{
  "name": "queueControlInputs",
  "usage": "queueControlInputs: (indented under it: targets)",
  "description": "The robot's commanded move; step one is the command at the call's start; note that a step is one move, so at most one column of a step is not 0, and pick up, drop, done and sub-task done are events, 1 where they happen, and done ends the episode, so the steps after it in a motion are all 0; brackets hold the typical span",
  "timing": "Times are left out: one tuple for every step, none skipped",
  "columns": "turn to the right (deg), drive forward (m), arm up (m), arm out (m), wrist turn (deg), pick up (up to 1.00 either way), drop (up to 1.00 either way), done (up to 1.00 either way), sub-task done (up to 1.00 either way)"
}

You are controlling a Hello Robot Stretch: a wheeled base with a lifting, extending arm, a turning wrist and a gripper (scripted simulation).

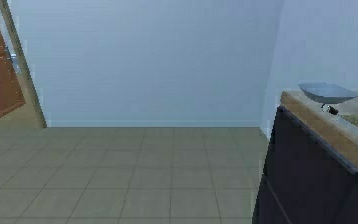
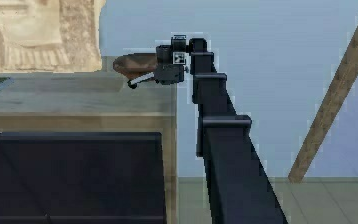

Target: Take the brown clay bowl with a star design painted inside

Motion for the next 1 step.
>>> queueControlInputs:
  targets:
    - [0.0,0.00,0.00,0.00,0.0,0.00,0.00,1.00,0.00]
